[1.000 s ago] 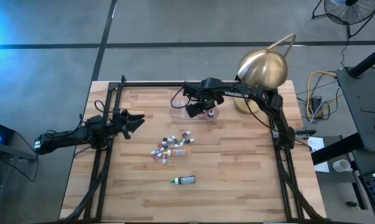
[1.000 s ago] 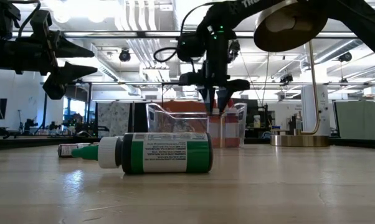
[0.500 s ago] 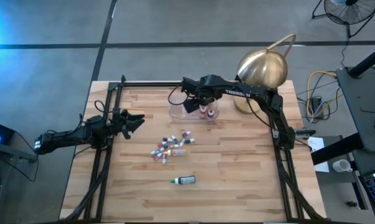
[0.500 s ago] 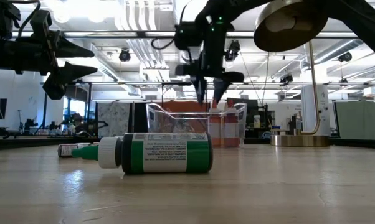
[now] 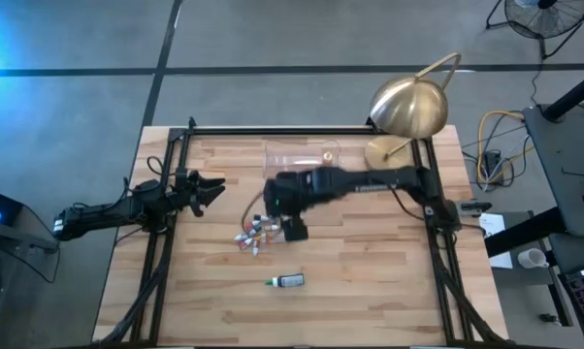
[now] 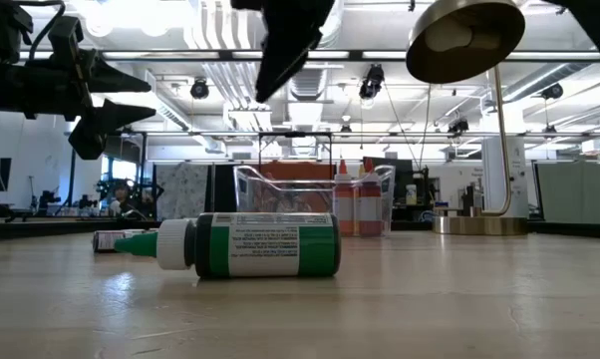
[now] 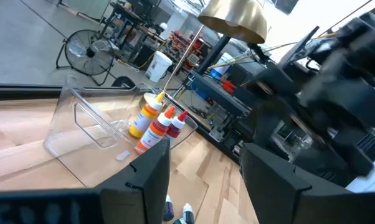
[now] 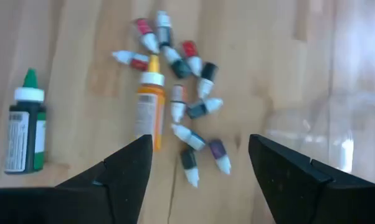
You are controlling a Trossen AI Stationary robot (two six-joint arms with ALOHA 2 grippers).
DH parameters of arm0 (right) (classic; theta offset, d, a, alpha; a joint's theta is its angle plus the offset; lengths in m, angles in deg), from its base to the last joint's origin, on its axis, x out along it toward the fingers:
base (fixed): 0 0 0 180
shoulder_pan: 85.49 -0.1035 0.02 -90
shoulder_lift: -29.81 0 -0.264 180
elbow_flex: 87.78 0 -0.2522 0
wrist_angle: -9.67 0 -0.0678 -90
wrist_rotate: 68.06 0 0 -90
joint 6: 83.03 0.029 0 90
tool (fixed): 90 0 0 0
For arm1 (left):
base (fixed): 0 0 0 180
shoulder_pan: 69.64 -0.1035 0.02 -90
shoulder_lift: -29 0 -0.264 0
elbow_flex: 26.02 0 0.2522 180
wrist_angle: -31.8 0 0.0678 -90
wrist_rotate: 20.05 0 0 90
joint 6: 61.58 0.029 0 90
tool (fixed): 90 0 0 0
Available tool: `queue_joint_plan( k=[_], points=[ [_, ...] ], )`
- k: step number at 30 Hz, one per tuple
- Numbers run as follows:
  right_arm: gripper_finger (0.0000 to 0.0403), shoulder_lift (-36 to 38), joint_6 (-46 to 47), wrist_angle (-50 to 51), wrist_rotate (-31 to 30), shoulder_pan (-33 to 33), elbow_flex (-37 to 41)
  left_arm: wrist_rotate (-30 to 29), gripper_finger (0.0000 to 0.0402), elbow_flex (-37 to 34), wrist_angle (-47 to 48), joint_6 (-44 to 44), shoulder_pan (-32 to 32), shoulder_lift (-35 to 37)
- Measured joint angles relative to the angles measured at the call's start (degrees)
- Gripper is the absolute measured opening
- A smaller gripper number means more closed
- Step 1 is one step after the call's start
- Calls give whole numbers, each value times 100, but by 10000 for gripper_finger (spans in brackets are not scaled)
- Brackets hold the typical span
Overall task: Pick & Place food coloring
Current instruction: Move the big green food coloring bottle to the middle left of the table
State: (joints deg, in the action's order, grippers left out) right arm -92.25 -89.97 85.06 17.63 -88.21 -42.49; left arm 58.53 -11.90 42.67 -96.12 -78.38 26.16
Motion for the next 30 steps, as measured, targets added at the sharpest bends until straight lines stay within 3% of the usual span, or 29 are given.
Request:
queue_joint_plan(
  k=[6, 13, 20, 30],
  points=[
    [251, -33, 738, -199, -634, -484, 263, 2, 167, 0, 0, 0, -1, -1],
    [240, -4, 2671, -125, -940, -596, 313, 0, 167, 0, 0, -1, -1, -1],
    [235, 58, 4143, 1275, -779, -873, 333, 2, 167, 1, -4, -84, 0, 1],
    [220, 93, 4331, 2375, -894, -1423, 421, 68, 167, 15, -161, -2386, 2, -1]
  ],
)
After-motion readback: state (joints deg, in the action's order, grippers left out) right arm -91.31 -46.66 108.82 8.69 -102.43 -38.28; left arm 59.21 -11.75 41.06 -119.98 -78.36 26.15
